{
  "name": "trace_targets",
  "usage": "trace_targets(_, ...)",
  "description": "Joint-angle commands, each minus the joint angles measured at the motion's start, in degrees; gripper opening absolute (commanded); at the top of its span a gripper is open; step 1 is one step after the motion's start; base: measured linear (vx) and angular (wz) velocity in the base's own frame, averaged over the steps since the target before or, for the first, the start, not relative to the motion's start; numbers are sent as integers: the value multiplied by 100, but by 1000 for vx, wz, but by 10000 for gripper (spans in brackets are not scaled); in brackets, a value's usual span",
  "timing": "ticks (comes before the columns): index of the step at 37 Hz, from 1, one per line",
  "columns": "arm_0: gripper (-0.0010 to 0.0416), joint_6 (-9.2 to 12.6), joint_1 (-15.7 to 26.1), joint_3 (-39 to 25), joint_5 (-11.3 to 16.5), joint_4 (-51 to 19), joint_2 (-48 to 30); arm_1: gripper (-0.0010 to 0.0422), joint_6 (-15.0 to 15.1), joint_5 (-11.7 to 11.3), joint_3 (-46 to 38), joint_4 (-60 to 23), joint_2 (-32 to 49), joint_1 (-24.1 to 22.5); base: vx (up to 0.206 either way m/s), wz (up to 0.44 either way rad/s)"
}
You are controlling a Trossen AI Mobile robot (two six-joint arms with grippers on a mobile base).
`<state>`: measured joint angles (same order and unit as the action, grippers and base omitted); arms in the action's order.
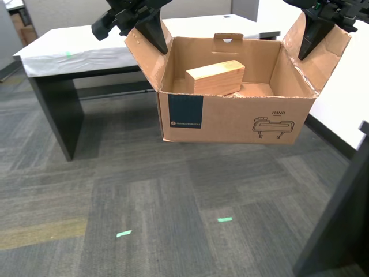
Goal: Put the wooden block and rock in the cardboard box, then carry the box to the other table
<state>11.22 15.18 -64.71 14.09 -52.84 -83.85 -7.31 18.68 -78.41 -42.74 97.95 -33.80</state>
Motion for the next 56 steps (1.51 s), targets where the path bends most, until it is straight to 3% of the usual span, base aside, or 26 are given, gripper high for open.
trace_targets(1, -1, -7, -2, -7, -9, 52, 4, -1, 7, 42, -7, 50, -4, -4, 112, 32)
trace_targets(12, -1, 7, -2, -7, -9, 44, 4, -1, -601, 39, -7, 98, -4, -7, 132, -12)
trace_targets(21, -1, -385, -2, -7, -9, 28, 2, -1, -1019, -26, -7, 116, -4, -7, 156, 14)
trace_targets(37, -1, -372, -2, -7, -7, 37, -17, -1, -997, -24, -7, 466, -4, -4, 153, 79)
trace_targets(43, -1, -367, -2, -7, -7, 28, -17, -1, -721, -22, -7, 487, -4, -4, 152, 177)
trace_targets(56, -1, -326, -2, -7, -7, 24, -17, -1, -573, -20, -7, 483, -4, -7, 154, 137)
